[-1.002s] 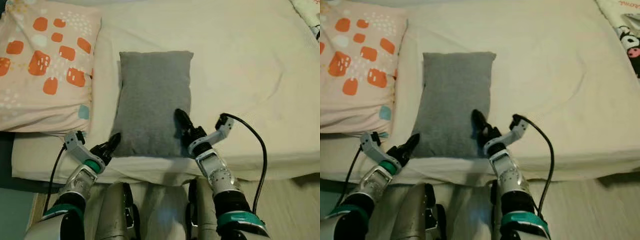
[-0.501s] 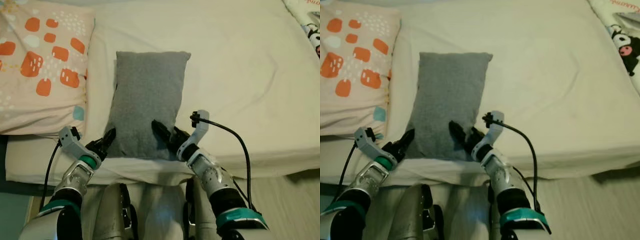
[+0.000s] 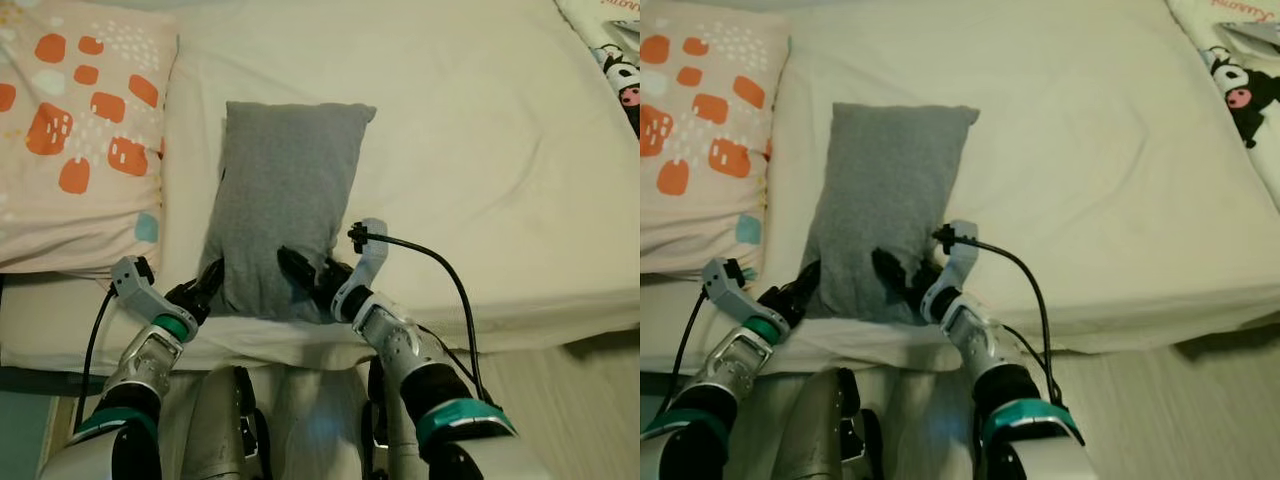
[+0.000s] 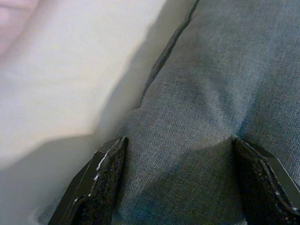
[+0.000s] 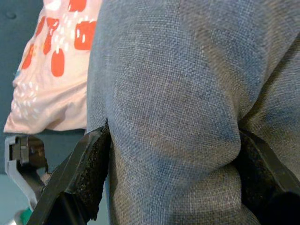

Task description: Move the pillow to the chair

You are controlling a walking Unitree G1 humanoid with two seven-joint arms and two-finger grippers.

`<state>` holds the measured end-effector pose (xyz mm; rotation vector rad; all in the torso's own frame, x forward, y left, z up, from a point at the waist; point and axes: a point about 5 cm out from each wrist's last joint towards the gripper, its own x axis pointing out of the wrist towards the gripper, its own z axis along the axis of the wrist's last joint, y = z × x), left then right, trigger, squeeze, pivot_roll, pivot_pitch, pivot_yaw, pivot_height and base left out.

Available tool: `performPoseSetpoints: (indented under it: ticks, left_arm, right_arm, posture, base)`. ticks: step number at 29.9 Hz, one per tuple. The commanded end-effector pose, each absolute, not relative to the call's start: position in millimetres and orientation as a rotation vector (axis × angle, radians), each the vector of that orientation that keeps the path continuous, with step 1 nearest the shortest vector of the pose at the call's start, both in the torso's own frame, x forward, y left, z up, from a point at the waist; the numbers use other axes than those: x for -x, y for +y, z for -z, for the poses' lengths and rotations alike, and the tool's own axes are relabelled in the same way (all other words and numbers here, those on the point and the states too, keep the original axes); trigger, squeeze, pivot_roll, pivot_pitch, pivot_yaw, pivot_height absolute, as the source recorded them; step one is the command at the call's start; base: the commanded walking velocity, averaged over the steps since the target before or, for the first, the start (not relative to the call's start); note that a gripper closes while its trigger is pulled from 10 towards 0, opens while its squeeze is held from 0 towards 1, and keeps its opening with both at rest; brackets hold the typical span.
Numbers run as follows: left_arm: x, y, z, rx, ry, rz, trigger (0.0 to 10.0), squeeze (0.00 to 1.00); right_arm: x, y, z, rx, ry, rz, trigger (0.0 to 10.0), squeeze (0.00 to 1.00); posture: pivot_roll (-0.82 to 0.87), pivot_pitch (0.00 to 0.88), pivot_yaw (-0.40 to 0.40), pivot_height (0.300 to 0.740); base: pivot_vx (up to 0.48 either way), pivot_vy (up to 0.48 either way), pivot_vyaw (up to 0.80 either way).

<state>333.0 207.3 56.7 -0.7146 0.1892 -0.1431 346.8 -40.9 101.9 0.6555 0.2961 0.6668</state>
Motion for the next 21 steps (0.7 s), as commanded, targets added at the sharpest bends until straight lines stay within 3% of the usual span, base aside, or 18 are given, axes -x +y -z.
performPoseSetpoints:
  ticks: [1,2,5,9,10,13,16,19,21]
  left_arm:
    - [-320,204,-38,0.694,0.281,0.143,10.0,0.00]
    - [-318,210,-36,0.693,0.286,0.107,10.0,0.00]
    - [-316,220,-35,0.692,0.282,0.071,10.0,0.00]
    - [-316,221,-36,0.693,0.278,0.076,10.0,0.00]
    - [-315,223,-36,0.677,0.284,0.069,10.0,0.00]
    - [-317,226,-39,0.696,0.262,0.057,10.0,0.00]
    - [-318,228,-41,0.687,0.259,0.040,10.0,0.00]
    - [-320,226,-44,0.721,0.231,0.062,10.0,0.00]
    - [-323,224,-48,0.735,0.217,0.078,10.0,0.00]
  right_arm:
    - [-319,27,-98,-0.739,0.420,-0.852,9.2,0.00]
    - [-315,32,-96,-0.702,0.442,-0.893,0.0,0.00]
    - [-309,35,-90,-0.615,0.473,-0.945,0.0,0.00]
    - [-309,34,-89,-0.631,0.471,-0.930,0.0,0.00]
    - [-309,33,-86,-0.621,0.483,-0.914,0.0,0.00]
    - [-307,30,-80,-0.628,0.495,-0.901,0.0,0.00]
    - [-307,26,-75,-0.586,0.513,-0.892,0.0,0.00]
    - [-309,23,-77,-0.620,0.501,-0.873,0.0,0.00]
    - [-312,20,-76,-0.586,0.500,-0.867,0.0,0.00]
  posture:
    - [0.03,0.303,0.093,0.600]
    - [0.02,0.312,0.092,0.600]
    - [0.03,0.293,0.093,0.600]
    - [0.02,0.277,0.090,0.600]
    - [0.03,0.311,0.089,0.600]
    - [0.02,0.278,0.086,0.600]
    - [0.03,0.317,0.091,0.600]
    - [0.01,0.264,0.089,0.600]
    - [0.01,0.306,0.095,0.600]
  base:
    - [0.000,0.000,0.00]
    - [0.000,0.000,0.00]
    - [0.000,0.000,0.00]
    - [0.000,0.000,0.00]
    - [0.000,0.000,0.00]
    - [0.000,0.000,0.00]
    - [0.000,0.000,0.00]
    - [0.000,0.000,0.00]
    - [0.000,0.000,0.00]
